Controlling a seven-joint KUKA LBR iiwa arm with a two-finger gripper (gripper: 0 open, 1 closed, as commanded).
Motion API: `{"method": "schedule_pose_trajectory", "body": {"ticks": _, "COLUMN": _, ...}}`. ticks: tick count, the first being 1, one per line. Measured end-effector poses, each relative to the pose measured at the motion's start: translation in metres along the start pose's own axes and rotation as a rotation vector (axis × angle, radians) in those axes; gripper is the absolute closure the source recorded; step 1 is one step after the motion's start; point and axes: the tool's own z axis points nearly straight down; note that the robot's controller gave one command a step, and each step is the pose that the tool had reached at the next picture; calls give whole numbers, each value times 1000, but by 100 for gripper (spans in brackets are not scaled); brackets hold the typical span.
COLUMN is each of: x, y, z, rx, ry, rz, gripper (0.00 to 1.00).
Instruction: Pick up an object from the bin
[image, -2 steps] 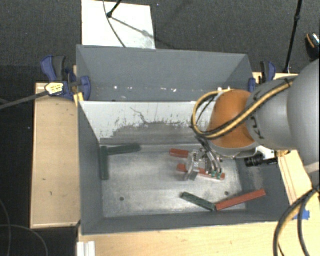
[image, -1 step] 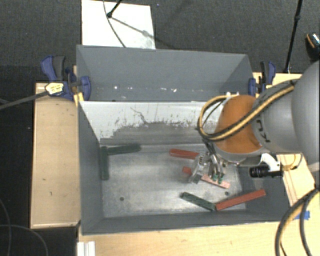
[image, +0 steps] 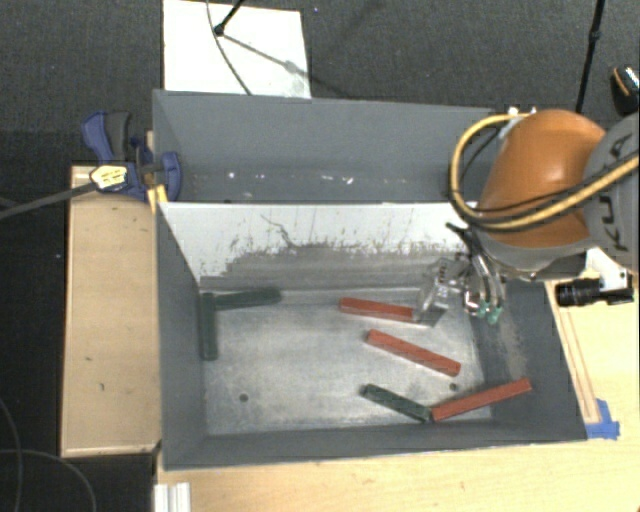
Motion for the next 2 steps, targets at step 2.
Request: {"method": "schedule_pose_trajectory", "body": {"ticks": 2, "x": -48, "y": 14, "z": 142, "rx": 4, "ry": 14, "rz": -110, "gripper": 0}}
